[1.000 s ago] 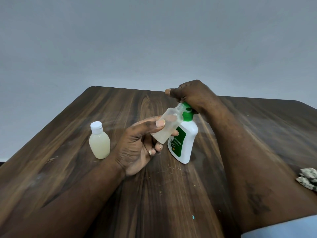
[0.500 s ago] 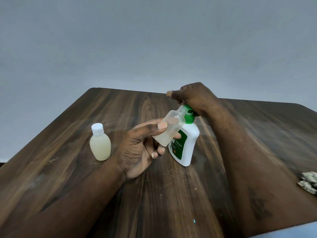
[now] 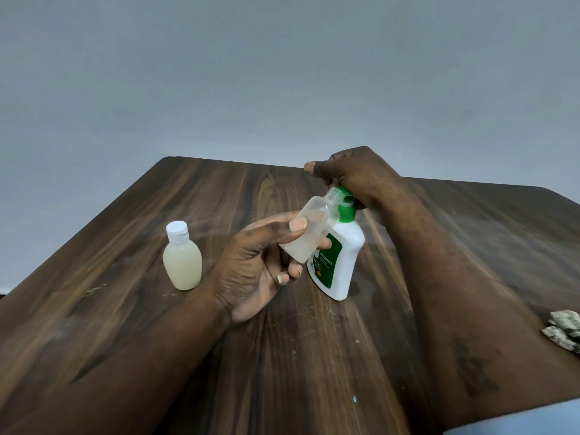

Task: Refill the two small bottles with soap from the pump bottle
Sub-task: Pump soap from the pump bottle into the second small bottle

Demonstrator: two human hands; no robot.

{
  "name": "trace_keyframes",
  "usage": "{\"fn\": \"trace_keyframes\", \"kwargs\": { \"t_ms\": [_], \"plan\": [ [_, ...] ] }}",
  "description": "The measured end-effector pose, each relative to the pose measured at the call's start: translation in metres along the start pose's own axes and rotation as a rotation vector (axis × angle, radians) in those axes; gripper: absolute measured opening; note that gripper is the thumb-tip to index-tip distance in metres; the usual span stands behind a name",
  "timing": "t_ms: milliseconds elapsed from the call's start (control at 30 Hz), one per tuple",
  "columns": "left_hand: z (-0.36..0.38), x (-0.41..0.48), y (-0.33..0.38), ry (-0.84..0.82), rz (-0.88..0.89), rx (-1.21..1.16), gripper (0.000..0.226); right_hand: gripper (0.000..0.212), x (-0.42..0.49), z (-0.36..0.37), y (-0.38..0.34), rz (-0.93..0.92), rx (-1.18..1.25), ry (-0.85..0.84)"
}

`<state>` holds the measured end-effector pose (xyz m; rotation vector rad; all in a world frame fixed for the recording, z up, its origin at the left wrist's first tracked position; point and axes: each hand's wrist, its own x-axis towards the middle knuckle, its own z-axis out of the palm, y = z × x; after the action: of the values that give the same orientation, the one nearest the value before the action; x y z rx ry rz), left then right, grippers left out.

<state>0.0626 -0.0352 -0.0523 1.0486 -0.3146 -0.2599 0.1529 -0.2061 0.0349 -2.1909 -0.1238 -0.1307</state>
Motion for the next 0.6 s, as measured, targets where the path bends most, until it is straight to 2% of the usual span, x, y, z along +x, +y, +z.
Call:
{"fn": "trace_keyframes", "kwargs": {
  "t_ms": [333, 600],
  "plan": [
    [0.0018, 0.0001, 0.0005, -0.020, 0.016, 0.001, 0.032, 0.043, -0.0003, -0.0038, -0.0015, -0.040, -0.013, 0.020],
    [-0.0016, 0.0012, -0.0004, -0.003, 0.005, 0.010, 0.033, 0.047, -0.0006, 0.0003, 0.0014, 0.008, 0.006, -0.007]
  ]
}}
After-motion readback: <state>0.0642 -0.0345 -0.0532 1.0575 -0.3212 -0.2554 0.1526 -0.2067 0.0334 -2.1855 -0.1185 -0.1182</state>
